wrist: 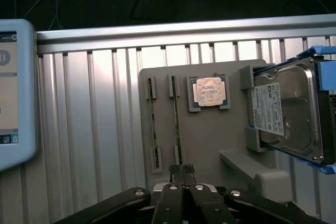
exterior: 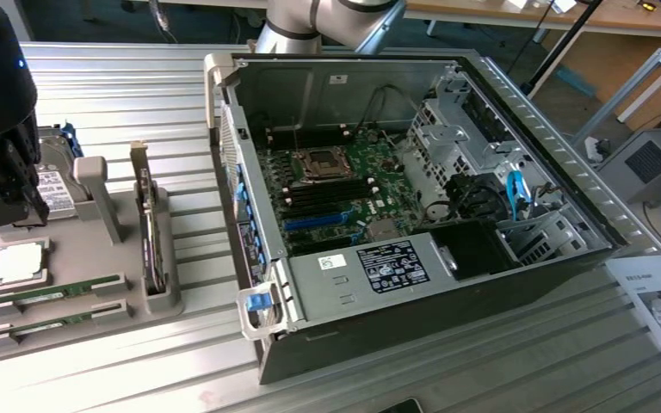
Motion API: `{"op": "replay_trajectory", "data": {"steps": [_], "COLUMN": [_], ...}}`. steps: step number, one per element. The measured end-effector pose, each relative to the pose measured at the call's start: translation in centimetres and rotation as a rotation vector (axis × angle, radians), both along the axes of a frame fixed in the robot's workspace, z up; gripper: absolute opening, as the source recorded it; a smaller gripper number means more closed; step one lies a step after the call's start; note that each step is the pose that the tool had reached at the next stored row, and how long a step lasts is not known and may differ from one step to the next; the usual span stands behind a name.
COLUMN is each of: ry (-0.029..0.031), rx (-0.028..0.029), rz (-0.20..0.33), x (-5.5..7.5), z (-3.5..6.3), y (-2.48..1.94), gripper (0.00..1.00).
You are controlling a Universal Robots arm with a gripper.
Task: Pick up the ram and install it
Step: 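Pick up the ram and move it above insertion slot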
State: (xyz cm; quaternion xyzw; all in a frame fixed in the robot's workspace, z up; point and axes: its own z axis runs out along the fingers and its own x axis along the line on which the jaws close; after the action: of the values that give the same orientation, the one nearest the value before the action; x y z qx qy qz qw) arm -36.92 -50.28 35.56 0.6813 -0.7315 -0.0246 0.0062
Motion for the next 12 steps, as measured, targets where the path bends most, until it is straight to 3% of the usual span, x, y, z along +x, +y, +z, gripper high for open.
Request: {"op": "replay_trajectory", "data": {"steps": [2, 3, 12], "ry": [-0.0001, 0.0, 0.0], "rx": [0.0, -0.0001, 0.0], "rz": [0.0, 0.0, 0.0], "x": [0.0, 0.0, 0.0], "z": [-0.94, -1.46, -2.52], "y": [-0.55, -1.03, -1.63], "gripper": [0.11, 0.11, 0.11]}}
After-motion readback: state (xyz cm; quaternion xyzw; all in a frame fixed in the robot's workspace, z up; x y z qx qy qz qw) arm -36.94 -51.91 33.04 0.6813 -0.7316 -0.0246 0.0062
